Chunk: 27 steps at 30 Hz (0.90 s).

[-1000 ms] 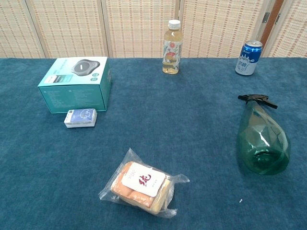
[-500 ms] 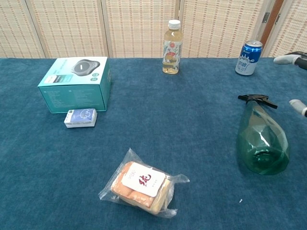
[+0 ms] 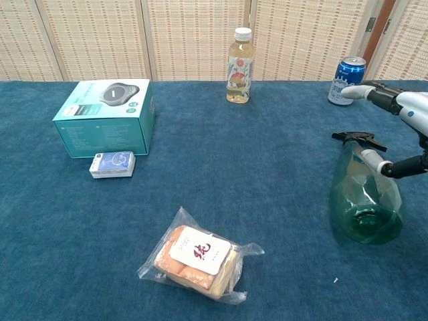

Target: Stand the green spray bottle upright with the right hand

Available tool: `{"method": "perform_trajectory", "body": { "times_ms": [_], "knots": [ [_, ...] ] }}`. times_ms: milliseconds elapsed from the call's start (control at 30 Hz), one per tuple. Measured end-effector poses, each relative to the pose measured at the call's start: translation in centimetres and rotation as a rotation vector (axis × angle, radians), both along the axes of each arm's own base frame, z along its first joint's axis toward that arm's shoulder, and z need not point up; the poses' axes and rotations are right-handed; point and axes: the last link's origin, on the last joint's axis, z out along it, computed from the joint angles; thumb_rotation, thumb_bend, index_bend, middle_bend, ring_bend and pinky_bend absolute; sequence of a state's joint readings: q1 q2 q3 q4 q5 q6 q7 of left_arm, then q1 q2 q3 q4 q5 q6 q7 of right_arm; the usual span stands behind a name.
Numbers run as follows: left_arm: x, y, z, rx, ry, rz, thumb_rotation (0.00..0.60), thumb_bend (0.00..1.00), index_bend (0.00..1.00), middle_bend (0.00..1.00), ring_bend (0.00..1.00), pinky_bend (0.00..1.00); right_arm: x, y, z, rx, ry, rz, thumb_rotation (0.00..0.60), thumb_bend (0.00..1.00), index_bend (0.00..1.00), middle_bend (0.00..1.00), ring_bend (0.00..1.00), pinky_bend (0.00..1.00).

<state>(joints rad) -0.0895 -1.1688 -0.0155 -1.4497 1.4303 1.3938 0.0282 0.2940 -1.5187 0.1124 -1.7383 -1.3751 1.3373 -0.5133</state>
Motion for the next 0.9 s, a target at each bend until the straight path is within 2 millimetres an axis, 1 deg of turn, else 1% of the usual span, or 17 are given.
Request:
{"method": "perform_trajectory", "body": {
  "times_ms": [233,433,567,700,900],
  "knots": [
    [-0.8,-0.6,0.3,0.007,-0.005,0.018,0.600,0.53,0.11,0.00,0.00,0.00,0.5,-0.4,-2.3,0.038,-0.012,0.000,0.600,0.36,0.00,0.00,0.00,0.04],
    [-1.6,-1.4,0.7,0.018,-0.010,0.029,0.600,0.53,0.11,0.00,0.00,0.00,0.2,-0.7,-4.4,0.068,-0.023,-0.009,0.600,0.36,0.00,0.00,0.00,0.04],
    [-2.0,-1.8,0.7,0.017,-0.009,0.031,0.600,0.53,0.11,0.00,0.00,0.00,-0.1,-0.9,-5.4,0.080,-0.020,-0.011,0.600,0.36,0.00,0.00,0.00,0.04],
    [-2.3,-2.1,0.7,0.019,-0.012,0.036,0.600,0.53,0.11,0.00,0.00,0.00,-0.6,-0.8,-5.6,0.082,-0.005,-0.013,0.600,0.36,0.00,0.00,0.00,0.04],
    [-2.3,-2.3,0.5,0.020,-0.015,0.035,0.600,0.53,0.11,0.00,0.00,0.00,-2.9,-0.2,-4.6,0.074,0.039,-0.045,0.600,0.36,0.00,0.00,0.00,0.04]
  ]
}}
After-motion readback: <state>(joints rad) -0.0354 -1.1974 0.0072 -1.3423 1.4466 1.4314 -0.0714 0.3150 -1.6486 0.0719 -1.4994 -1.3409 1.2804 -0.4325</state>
